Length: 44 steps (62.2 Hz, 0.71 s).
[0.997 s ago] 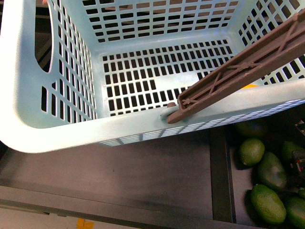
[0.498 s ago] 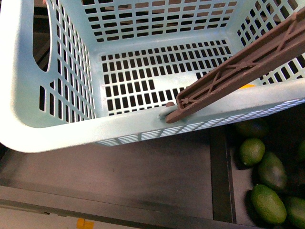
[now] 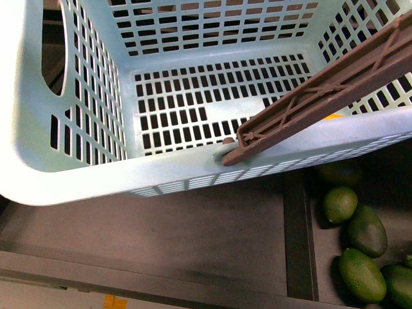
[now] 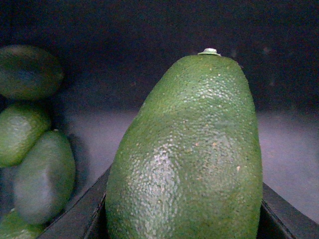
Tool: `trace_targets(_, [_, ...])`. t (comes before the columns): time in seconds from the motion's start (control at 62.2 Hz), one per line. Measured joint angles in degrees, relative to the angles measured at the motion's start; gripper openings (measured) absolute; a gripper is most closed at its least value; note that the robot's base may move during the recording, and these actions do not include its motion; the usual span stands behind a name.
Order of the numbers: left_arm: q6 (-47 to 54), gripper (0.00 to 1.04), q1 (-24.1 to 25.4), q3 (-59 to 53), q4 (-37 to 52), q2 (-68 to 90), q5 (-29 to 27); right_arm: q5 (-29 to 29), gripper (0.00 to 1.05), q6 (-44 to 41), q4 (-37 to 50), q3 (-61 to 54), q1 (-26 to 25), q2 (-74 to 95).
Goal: Pick mango and avocado into basket
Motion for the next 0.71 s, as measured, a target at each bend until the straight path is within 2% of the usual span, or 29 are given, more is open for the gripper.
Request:
trace_targets(0.225, [0.00,0.16,0.02,0.00,0.00,0.00,-0.07,0.83,0.54,3.54,-6.99,-3.63,-4.37,-21.18])
trace_targets(0.434, [-0.02,0.16,0.00,0.00,0.00,0.00,0.09,0.76,0.54,7.45,-15.30,-3.50,-1.88,-38.49])
trace_targets(0.546, [-0.02,0.16,0.02,0.00,0.00,0.00,0.09,2.80,0.54,10.38,-17.77,-2.01,3.28,-45.20])
trace_targets(0.707, [0.00,0.16,0.02,0.00,0.00,0.00,-0.04,13.66,0.54,16.46,-17.59,1.31,21.29,-48.83])
